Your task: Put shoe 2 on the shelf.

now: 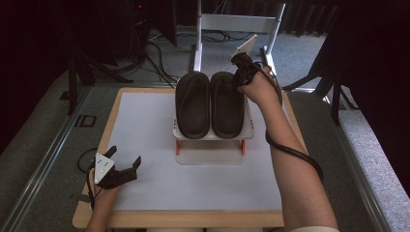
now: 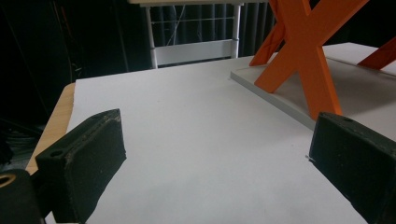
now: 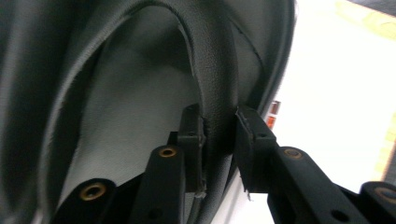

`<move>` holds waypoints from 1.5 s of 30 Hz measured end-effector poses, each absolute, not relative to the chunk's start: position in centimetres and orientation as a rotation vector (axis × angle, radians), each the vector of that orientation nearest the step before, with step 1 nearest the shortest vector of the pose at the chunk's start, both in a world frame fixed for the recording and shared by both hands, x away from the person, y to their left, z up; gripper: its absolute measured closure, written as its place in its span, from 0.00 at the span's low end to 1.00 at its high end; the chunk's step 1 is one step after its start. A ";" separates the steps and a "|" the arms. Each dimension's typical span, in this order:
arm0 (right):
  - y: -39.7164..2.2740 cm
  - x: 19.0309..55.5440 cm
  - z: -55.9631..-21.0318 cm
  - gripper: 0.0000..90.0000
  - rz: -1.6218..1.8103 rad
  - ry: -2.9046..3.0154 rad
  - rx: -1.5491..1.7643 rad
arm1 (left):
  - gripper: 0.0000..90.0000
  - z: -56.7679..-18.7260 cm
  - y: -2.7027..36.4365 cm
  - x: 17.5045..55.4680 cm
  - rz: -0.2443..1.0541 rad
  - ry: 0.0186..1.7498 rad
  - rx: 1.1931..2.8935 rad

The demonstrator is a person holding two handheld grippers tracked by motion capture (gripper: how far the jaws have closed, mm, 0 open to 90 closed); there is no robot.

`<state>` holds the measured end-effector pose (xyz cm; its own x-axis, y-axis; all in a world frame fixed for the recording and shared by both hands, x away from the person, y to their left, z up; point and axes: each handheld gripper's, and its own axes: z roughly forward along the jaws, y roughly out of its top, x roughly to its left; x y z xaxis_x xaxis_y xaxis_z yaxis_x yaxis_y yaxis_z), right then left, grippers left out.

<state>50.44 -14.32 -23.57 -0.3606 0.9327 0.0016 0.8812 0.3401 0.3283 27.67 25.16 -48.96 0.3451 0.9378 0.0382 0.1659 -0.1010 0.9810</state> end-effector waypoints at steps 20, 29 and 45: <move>-17.1 47.9 -22.6 0.33 0.740 2.412 1.515 | 0.03 -49.0 25.2 27.7 0.900 1.042 1.536; -20.3 46.1 -23.1 0.25 0.887 2.378 1.483 | 0.03 -48.9 25.2 27.7 0.902 1.044 1.539; -25.9 42.6 -27.3 0.16 1.060 2.235 1.366 | 0.03 -49.0 25.1 27.7 0.906 1.043 1.536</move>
